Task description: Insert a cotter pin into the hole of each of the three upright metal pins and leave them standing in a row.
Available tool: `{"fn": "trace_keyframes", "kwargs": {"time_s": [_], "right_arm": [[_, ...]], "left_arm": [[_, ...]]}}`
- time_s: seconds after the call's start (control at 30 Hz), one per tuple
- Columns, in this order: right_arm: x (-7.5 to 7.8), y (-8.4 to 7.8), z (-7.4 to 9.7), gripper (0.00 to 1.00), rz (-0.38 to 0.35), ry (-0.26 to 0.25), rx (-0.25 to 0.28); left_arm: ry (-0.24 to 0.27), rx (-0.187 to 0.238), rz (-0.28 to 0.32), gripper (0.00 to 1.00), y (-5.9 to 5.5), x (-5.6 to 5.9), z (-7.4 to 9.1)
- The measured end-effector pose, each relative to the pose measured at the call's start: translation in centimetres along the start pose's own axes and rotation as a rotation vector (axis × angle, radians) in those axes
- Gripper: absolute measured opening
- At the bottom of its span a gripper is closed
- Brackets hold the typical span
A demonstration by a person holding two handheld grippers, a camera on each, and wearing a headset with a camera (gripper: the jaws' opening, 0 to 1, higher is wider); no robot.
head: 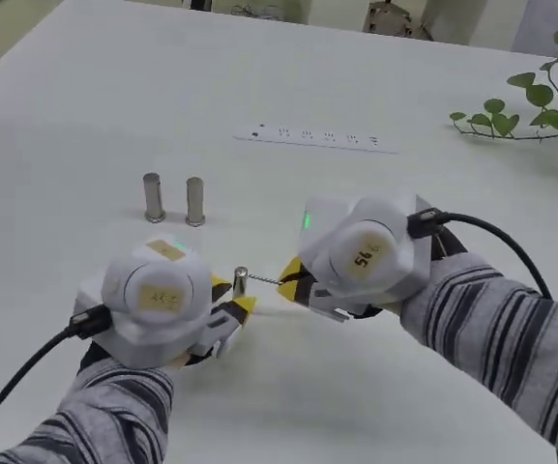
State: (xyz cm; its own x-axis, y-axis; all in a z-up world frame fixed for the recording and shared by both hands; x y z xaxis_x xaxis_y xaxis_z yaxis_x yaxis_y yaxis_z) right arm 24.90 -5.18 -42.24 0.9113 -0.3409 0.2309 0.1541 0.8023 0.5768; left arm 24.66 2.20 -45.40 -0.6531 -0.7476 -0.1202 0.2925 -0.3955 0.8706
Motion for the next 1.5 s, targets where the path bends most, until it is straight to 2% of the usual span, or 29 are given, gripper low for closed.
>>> {"fn": "trace_keyframes", "kwargs": {"time_s": [0.1, 0.53, 0.7, 0.9, 1.37, 1.5], "right_arm": [[0.0, 0.1, -0.1, 0.0, -0.008, 0.004, 0.005], [-0.1, 0.6, -0.4, 0.0, -0.001, 0.009, 0.01], [-0.2, 1.2, -0.3, 0.0, -0.008, 0.02, 0.021], [-0.2, 1.5, -0.4, 0.0, -0.001, 0.021, 0.021], [-0.1, 2.3, -1.1, 0.0, 0.027, 0.027, 0.05], [0.0, 2.5, -0.9, 0.03, -0.024, 0.038, 0.068]], "left_arm": [[-0.03, 0.007, 0.032, 0.13, 0.1, 0.3, -0.3], [-0.023, 0.003, 0.037, 0.06, -0.2, 0.0, -0.9], [-0.009, 0.011, -0.004, 0.05, -0.2, 0.3, -0.9], [0.007, 0.015, -0.016, 0.05, -0.1, 0.2, -0.9], [0.072, 0.013, 0.012, 0.05, 0.0, 0.5, -1.1], [0.079, 0.012, 0.017, 0.05, 0.0, 0.5, -1.1]]}}
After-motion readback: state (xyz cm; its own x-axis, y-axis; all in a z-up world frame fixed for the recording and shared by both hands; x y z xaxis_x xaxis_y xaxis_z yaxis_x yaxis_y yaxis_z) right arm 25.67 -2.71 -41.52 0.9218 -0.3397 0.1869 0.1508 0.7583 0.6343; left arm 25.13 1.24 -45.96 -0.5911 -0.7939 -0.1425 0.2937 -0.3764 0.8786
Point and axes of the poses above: the centre of the closed fingertips' face, and the gripper's own axes: z roughly backward along the fingers, x roughly to its right, y roughly out of its top, the point moved 4 cm from there along z, roughly backward along the fingers, and after that the axes turned 12 degrees about -z, right-handed, at the moved point
